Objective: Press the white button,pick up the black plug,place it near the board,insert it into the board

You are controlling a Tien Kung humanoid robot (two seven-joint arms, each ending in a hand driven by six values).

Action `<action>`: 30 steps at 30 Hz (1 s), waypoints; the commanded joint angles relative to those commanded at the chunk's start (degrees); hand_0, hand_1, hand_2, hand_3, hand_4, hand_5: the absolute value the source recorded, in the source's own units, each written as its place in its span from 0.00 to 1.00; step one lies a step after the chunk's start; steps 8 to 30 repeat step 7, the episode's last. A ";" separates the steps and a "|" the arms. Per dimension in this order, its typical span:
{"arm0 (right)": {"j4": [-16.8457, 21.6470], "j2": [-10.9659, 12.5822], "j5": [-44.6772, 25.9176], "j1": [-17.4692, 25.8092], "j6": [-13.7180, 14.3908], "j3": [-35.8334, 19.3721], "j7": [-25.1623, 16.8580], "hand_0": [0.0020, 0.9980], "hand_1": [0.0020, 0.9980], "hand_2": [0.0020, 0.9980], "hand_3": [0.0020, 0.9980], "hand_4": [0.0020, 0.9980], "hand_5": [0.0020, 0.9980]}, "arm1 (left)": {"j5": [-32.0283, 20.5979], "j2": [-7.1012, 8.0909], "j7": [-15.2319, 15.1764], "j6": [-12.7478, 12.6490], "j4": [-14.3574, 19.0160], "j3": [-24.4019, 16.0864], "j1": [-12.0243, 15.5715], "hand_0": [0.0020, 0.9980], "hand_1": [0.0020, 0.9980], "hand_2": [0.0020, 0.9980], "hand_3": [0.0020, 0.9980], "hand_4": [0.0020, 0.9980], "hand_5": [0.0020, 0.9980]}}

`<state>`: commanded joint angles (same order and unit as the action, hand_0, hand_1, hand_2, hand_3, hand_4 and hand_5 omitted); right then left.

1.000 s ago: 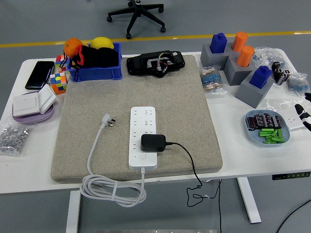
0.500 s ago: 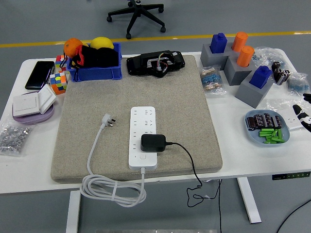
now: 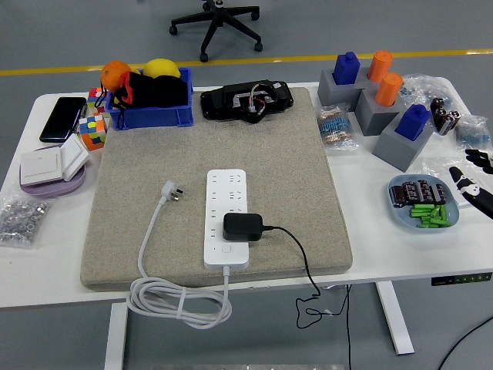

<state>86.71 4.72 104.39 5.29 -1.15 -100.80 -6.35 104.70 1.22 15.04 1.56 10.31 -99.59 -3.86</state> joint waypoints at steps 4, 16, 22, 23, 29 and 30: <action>0.13 0.04 0.02 -0.17 -0.77 0.96 1.08 0.84 0.78 0.74 0.73 0.82 0.60 | 1.92 0.26 0.25 -0.07 0.00 -2.20 0.46 0.47 0.50 0.50 0.59 0.57 0.27; 0.30 0.01 0.06 -0.26 -1.27 1.37 1.84 0.84 0.78 0.74 0.73 0.82 0.60 | 2.17 0.35 0.28 -0.06 0.00 -2.46 0.45 0.47 0.50 0.50 0.59 0.57 0.27; 0.30 0.01 0.06 -0.26 -1.27 1.37 1.84 0.84 0.78 0.74 0.73 0.82 0.60 | 2.17 0.35 0.28 -0.06 0.00 -2.46 0.45 0.47 0.50 0.50 0.59 0.57 0.27; 0.30 0.01 0.06 -0.26 -1.27 1.37 1.84 0.84 0.78 0.74 0.73 0.82 0.60 | 2.17 0.35 0.28 -0.06 0.00 -2.46 0.45 0.47 0.50 0.50 0.59 0.57 0.27; 0.30 0.01 0.06 -0.26 -1.27 1.37 1.84 0.84 0.78 0.74 0.73 0.82 0.60 | 2.17 0.35 0.28 -0.06 0.00 -2.46 0.45 0.47 0.50 0.50 0.59 0.57 0.27; 0.30 0.01 0.06 -0.26 -1.27 1.37 1.84 0.84 0.78 0.74 0.73 0.82 0.60 | 2.17 0.35 0.28 -0.06 0.00 -2.46 0.45 0.47 0.50 0.50 0.59 0.57 0.27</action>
